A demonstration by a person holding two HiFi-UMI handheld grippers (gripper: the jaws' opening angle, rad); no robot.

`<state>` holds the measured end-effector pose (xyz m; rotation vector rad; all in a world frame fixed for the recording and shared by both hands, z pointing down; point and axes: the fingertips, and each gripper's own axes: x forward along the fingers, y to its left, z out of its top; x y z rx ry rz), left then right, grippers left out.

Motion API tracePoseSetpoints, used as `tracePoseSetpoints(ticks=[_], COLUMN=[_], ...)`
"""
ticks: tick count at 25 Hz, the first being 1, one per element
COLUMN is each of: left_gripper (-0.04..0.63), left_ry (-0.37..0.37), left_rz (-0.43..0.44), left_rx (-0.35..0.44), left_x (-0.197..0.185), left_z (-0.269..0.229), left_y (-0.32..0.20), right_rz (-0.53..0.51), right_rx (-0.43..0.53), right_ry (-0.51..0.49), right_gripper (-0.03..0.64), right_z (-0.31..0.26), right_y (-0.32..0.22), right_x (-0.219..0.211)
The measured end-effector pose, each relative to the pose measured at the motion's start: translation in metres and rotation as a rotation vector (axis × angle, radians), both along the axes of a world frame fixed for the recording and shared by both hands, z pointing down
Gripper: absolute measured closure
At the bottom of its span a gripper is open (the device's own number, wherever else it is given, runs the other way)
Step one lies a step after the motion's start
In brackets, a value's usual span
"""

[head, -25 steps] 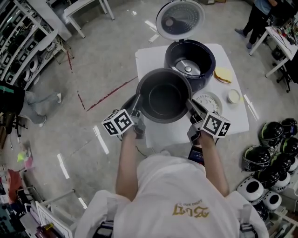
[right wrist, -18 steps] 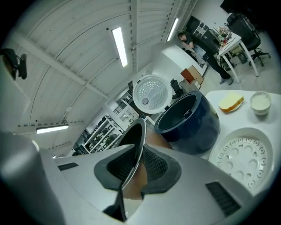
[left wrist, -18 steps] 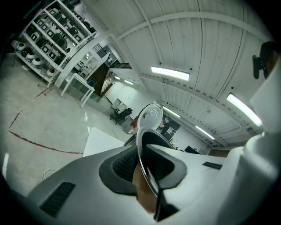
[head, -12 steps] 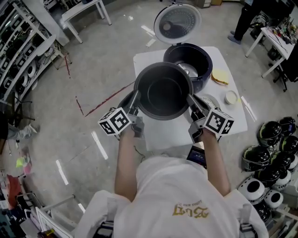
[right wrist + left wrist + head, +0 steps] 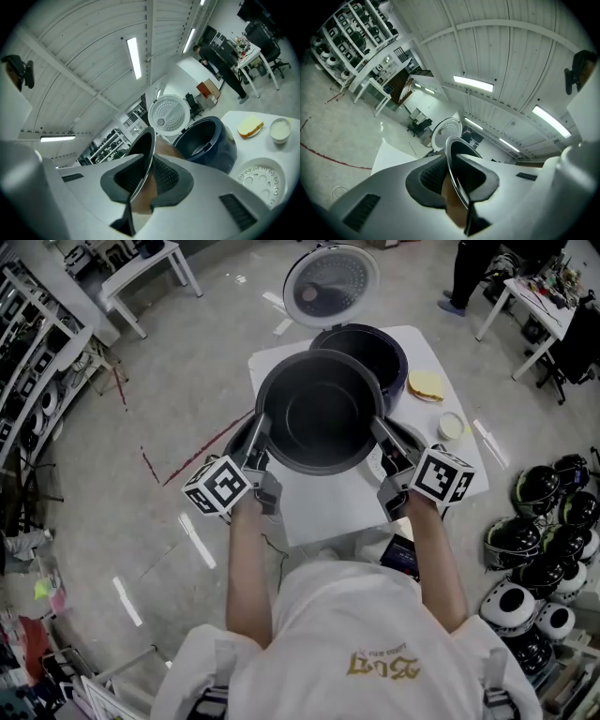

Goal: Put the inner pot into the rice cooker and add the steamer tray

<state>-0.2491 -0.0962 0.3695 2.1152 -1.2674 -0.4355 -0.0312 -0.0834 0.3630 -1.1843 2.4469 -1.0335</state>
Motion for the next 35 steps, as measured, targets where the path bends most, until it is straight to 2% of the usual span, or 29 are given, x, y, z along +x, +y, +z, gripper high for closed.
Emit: tracePoseSetpoints(ticks=[8,16,22,35], left_gripper=[0.517,0.518,0.518,0.518], left_ry=[0.037,0.038,0.028,0.023], left_rz=[0.024,0.030,0.013,-0.044], left_rx=[0.030,0.056,0.061,0.040], left_x=[0.028,0.060,0.084,0.102], left_z=[-0.019,-0.035,-0.038,-0.033], left_y=[-0.023,-0.059,-0.087,-0.140], right_rz=[0.018,0.032,0.023,-0.037], right_rx=[0.044,0.067,0.075,0.051], right_ry=[-0.001,-0.025,-0.041,-0.096], right_gripper=[0.552,0.552,0.554,0.554], right_z=[-0.027,-0.040,-0.042,-0.033], right_y=[-0.021,-0.055,-0.089,-0.154], right_x=[0.028,0.061,0.086,0.104])
